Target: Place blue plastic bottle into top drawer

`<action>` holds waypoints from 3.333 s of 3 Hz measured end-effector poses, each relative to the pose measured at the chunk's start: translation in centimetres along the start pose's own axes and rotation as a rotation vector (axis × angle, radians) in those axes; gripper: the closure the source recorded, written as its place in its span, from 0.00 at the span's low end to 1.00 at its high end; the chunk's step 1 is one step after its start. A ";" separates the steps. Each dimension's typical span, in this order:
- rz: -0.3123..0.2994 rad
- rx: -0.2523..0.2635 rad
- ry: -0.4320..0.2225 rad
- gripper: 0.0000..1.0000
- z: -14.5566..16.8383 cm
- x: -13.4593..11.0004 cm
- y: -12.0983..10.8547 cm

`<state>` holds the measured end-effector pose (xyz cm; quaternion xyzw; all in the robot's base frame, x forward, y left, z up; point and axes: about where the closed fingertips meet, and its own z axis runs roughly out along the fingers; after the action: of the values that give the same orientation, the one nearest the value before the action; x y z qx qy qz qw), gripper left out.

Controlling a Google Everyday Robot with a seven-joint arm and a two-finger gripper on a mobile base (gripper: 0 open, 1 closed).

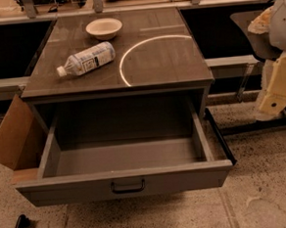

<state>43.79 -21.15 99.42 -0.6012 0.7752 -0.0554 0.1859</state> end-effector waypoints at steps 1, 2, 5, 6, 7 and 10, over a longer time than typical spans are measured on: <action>0.000 0.000 0.000 0.00 0.0 0.0 0.0; -0.050 -0.014 -0.041 0.00 1.5 -1.7 -2.3; -0.152 -0.042 -0.163 0.00 6.1 -7.3 -9.3; -0.189 -0.042 -0.192 0.00 8.8 -10.2 -12.8; -0.217 -0.062 -0.241 0.00 12.3 -14.1 -16.0; -0.212 0.000 -0.316 0.00 14.7 -20.4 -18.0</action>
Offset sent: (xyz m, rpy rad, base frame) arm 0.0834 0.0323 -0.0121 0.0634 0.0050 0.1733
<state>69.68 -4.61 95.93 -0.6808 0.6687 0.0202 0.2984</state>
